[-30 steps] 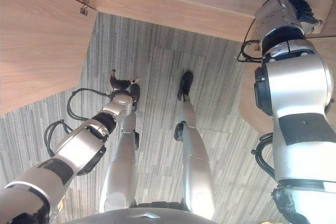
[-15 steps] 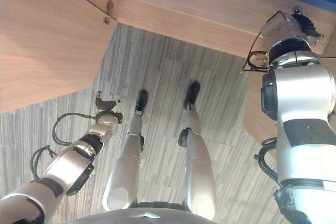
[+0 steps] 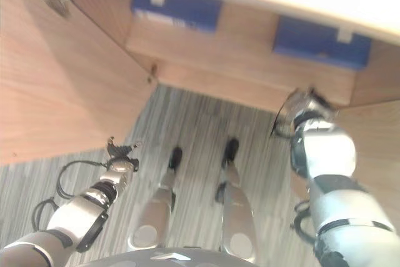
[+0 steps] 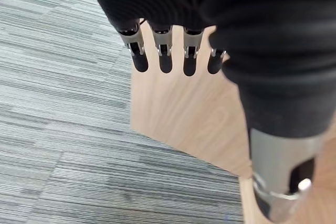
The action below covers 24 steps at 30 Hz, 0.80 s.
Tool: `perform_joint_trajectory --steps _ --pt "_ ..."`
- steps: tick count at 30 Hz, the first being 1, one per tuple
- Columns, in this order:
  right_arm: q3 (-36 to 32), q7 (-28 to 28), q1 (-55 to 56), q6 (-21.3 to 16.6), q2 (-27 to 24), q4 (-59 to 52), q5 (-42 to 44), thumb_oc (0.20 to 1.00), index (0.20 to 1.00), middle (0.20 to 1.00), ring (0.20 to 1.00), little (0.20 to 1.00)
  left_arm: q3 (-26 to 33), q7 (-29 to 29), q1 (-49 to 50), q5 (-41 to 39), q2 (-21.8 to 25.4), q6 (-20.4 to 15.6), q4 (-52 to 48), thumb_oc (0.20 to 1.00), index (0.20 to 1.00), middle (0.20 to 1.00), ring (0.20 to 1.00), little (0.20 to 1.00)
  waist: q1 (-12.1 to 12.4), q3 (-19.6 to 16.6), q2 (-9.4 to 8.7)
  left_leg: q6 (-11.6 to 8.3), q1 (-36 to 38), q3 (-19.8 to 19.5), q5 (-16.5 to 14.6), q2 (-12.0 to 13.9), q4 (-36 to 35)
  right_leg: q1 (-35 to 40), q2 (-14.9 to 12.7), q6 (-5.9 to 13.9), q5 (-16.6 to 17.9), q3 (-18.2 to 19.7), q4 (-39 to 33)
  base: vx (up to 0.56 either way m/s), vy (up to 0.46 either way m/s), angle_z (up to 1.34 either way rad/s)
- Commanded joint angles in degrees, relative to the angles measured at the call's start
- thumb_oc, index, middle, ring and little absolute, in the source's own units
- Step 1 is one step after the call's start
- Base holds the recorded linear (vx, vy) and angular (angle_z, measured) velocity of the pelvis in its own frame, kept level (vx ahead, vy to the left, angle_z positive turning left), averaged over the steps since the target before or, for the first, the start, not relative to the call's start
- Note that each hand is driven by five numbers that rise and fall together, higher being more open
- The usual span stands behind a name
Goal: Put the empty folder in the office cabinet
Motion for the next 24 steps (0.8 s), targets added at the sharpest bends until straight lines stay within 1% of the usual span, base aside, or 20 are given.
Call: perform_joint_trajectory --steps 1,3,4,5,6,8,11,12,13,14,17,20,21,22,23,24 --pt "1.95 0.76 0.75 -1.53 1.84 1.15 -4.65 1.000 1.000 1.000 1.000 1.000 1.71 0.81 -2.48 2.24 0.01 0.55 6.13 1.000 1.000 1.000 1.000 1.000 -1.64 -1.31 1.69 -0.65 4.48 3.24 -5.77 0.47 -2.41 6.39 -3.88 8.90 -6.75 -1.58 -0.30 0.03 0.178 -0.17" --pt "2.12 2.43 5.00 -2.13 5.12 -0.17 -5.75 1.000 1.000 1.000 1.000 1.000 2.83 0.51 -2.60 2.13 -0.76 1.30 7.08 1.000 1.000 1.000 1.000 1.000 -2.29 -2.66 2.26 -0.01 7.41 3.89 -6.55 0.59 -2.41 8.86 -3.46 8.88 -7.34 -1.36 -0.30 0.04 0.146 -0.27" --pt "4.64 3.76 8.38 -1.72 7.88 -1.90 -9.23 1.000 1.000 1.000 1.000 1.000 3.43 0.22 -2.24 2.60 -1.38 1.78 7.75 1.000 1.000 1.000 1.000 1.000 -2.90 -3.82 2.73 0.68 10.51 4.82 -7.01 0.46 -2.41 11.14 -3.46 8.96 -7.47 -1.10 -0.30 0.01 0.128 -0.30" --pt "4.66 3.72 8.46 -1.69 7.91 -2.01 -9.26 1.000 1.000 1.000 1.000 1.000 3.45 0.23 -2.21 2.61 -1.38 1.77 7.74 1.000 1.000 1.000 1.000 1.000 -3.01 -3.81 2.61 0.76 10.40 4.78 -6.72 0.24 -2.41 11.05 -3.68 8.99 -7.26 -1.09 -0.30 -0.02 0.128 -0.23" --pt "6.92 5.38 10.11 -0.82 9.27 -3.05 -12.42 1.000 1.000 1.000 1.000 1.000 3.84 0.01 -1.90 2.97 -1.65 2.11 7.83 1.000 1.000 1.000 1.000 1.000 -3.18 -4.42 2.76 1.16 11.93 5.16 -7.14 0.32 -2.41 12.23 -3.39 8.96 -7.51 -0.70 -0.30 -0.03 0.085 -0.28" --pt "10.26 7.86 12.49 0.05 11.72 -4.46 -17.27 1.000 1.000 1.000 1.000 1.000 4.16 -0.59 -1.05 3.91 -2.24 2.49 7.80 1.000 1.000 1.000 1.000 1.000 -3.77 -5.81 2.67 1.92 13.84 5.61 -7.26 -0.29 -2.41 13.47 -3.55 8.97 -7.38 0.04 -0.30 -0.05 0.097 -0.33" --pt "13.20 13.73 17.30 0.15 14.25 -6.73 -18.65 1.000 1.000 1.000 1.000 1.000 5.52 -1.60 0.79 5.01 -2.09 3.48 7.51 1.000 1.000 1.000 1.000 1.000 -4.31 -7.51 2.67 2.91 17.61 6.80 -8.24 -1.06 -2.41 15.93 -3.56 9.02 -7.17 1.21 -0.30 -0.04 0.059 -0.20" --pt "13.71 15.06 18.98 -0.03 14.67 -7.77 -18.35 1.000 1.000 1.000 1.000 1.000 6.05 -1.81 1.29 5.13 -1.95 3.90 7.41 1.000 1.000 1.000 1.000 1.000 -4.61 -8.05 2.73 3.28 18.59 7.20 -8.54 -1.29 -2.41 16.39 -3.60 9.11 -6.99 1.54 -0.30 -0.02 0.030 -0.17" --pt "13.77 15.04 19.12 -0.02 14.68 -7.86 -18.34 1.000 1.000 1.000 1.000 1.000 6.06 -1.81 1.39 5.14 -1.96 3.91 7.37 1.000 1.000 1.000 1.000 1.000 -4.57 -8.00 2.75 3.29 18.74 7.27 -8.58 -1.28 -2.41 16.50 -3.57 9.12 -7.00 1.60 -0.30 -0.02 0.055 -0.27" --pt "14.75 17.09 22.32 -0.37 14.84 -10.14 -18.84 1.000 1.000 1.000 1.000 1.000 7.29 -2.64 2.93 6.03 -1.20 4.15 7.10 1.000 1.000 1.000 1.000 1.000 -4.91 -9.09 2.84 3.90 20.73 8.27 -9.26 -1.81 -2.41 17.35 -3.70 9.30 -6.84 2.29 -0.30 -0.02 0.054 -0.33" --pt "15.94 20.38 25.26 0.16 13.34 -12.52 -20.53 1.000 1.000 1.000 1.000 1.000 8.99 -4.15 5.38 6.51 0.09 4.28 6.98 1.000 1.000 1.000 1.000 1.000 -5.16 -10.36 2.88 4.59 23.20 9.70 -10.04 -2.29 -2.41 18.11 -3.82 9.46 -6.39 3.53 -0.30 -0.03 0.048 -0.41" --pt "19.83 26.01 26.27 0.88 9.54 -17.52 -25.98 1.000 1.000 1.000 1.000 1.000 11.35 -6.87 9.30 7.43 2.25 3.93 6.51 1.000 1.000 1.000 1.000 1.000 -4.93 -11.13 2.65 5.23 24.92 11.26 -10.74 -3.05 -2.41 18.13 -4.10 9.79 -5.66 4.04 -0.30 -0.04 0.030 -0.52" --pt "19.83 26.01 26.27 0.88 9.54 -17.52 -25.98 1.000 1.000 1.000 1.000 1.000 11.35 -6.87 9.30 7.43 2.25 3.93 6.51 1.000 1.000 1.000 1.000 1.000 -4.93 -11.13 2.65 5.23 24.92 11.26 -10.74 -3.05 -2.41 18.13 -4.10 9.79 -5.66 4.04 -0.30 -0.03 0.048 -0.43" --pt "22.09 29.54 28.41 -0.50 4.34 -25.71 -30.27 1.000 1.000 1.000 1.000 1.000 13.94 -8.97 14.18 9.38 3.38 2.87 4.81 1.000 1.000 1.000 1.000 1.000 -4.95 -11.24 2.44 5.74 26.09 12.36 -11.26 -3.68 -2.41 18.16 -4.53 10.10 -5.04 4.40 -0.30 -0.03 0.056 -0.32" --pt "22.46 31.78 29.89 -1.56 1.08 -29.68 -31.44 1.000 1.000 1.000 1.000 1.000 14.87 -9.92 17.26 11.03 3.61 2.36 3.98 1.000 1.000 1.000 1.000 1.000 -4.88 -11.41 2.45 6.01 26.77 12.90 -11.68 -4.09 -2.41 18.23 -4.70 10.34 -4.78 4.65 -0.30 -0.04 0.078 -0.37" --pt "21.87 33.69 31.01 -2.61 -1.62 -31.84 -30.83 1.000 1.000 1.000 1.000 1.000 15.83 -10.85 19.69 12.33 3.92 1.72 3.66 1.000 1.000 1.000 1.000 1.000 -4.83 -11.46 2.38 6.31 27.24 13.18 -11.97 -4.47 -2.41 18.23 -4.92 10.51 -4.46 4.70 -0.30 -0.03 0.066 -0.28"
